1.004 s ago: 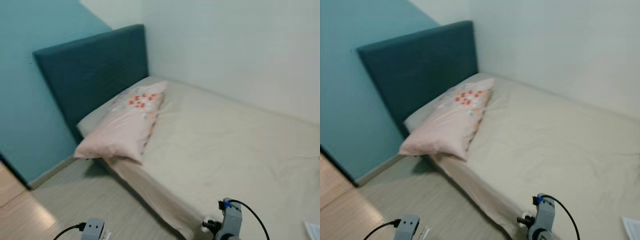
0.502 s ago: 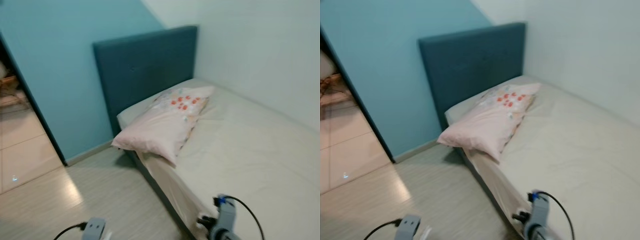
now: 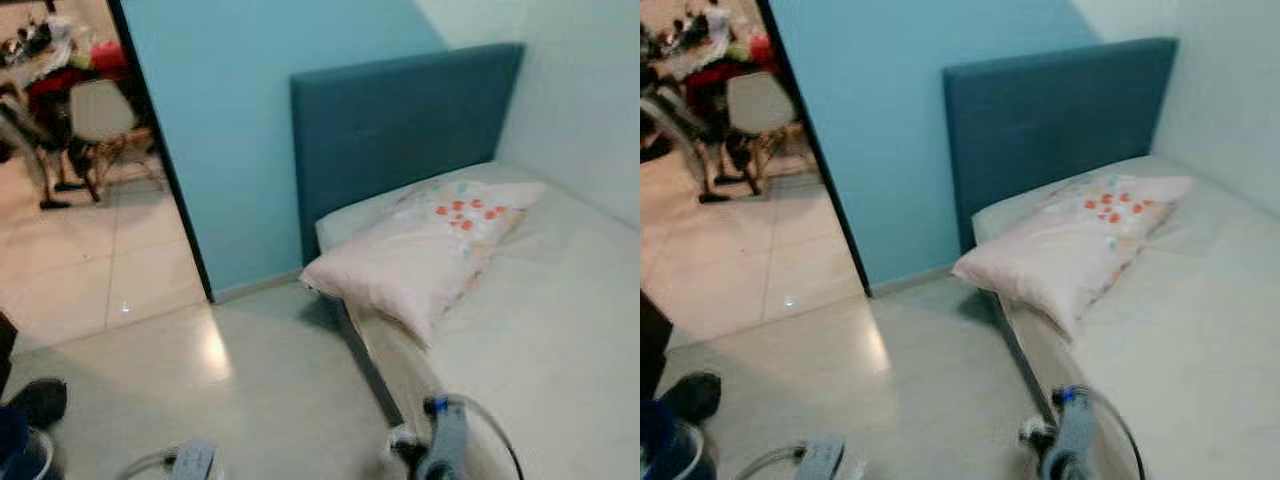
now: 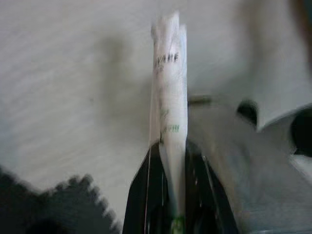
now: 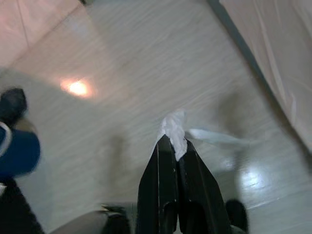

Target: Clean up the room

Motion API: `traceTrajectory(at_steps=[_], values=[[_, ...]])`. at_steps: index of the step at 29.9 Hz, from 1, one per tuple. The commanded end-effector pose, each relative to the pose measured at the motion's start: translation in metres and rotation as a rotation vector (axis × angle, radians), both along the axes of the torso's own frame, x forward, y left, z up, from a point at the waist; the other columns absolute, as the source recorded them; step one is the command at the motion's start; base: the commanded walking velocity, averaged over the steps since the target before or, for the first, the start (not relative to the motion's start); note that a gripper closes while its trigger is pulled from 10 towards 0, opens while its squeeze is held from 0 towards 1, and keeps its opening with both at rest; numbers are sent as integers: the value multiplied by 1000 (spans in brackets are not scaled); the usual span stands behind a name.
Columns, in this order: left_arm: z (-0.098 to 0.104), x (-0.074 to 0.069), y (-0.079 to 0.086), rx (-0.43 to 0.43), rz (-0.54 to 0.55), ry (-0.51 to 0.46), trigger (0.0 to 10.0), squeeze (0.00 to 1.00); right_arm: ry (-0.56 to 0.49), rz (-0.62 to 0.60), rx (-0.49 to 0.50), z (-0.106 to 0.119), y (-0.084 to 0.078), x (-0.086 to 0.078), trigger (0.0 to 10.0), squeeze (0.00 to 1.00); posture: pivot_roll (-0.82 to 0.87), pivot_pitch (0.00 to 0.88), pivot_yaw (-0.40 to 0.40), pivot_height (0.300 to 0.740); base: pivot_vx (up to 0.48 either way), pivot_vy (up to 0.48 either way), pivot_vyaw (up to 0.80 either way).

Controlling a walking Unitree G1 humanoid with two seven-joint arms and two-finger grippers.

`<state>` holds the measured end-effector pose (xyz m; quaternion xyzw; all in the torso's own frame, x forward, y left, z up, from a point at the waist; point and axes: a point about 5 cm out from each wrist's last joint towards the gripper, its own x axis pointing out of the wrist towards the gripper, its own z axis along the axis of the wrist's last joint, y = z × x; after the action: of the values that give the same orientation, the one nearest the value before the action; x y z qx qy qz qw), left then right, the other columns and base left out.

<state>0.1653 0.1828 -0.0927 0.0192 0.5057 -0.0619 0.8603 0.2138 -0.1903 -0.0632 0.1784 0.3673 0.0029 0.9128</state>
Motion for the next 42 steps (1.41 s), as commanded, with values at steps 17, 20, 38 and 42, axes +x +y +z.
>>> traceTrajectory(at_steps=[17, 20, 38, 42], values=[[-1, 0, -4, -10, 13, 9, 10000, 0, 9, -15, 39, -1, 6, -1, 10000, 0, 30, 2, 11, 740, 0, 0, 788], [0, 0, -2, -8, 17, 6, 10000, 0, 10, -18, 42, -2, 6, -1, 10000, 0, 32, 1, 14, 740, 0, 0, 788], [4, 7, 4, -50, 59, -26, 10000, 0, 2, -20, 36, -2, 7, -1, 10000, 0, 35, 3, 19, 740, 0, 0, 788], [5, 10, 4, -56, 73, -29, 10000, 0, -4, -25, 26, 0, 7, 1, 10000, 0, 36, 4, 20, 740, 327, 0, 0]])
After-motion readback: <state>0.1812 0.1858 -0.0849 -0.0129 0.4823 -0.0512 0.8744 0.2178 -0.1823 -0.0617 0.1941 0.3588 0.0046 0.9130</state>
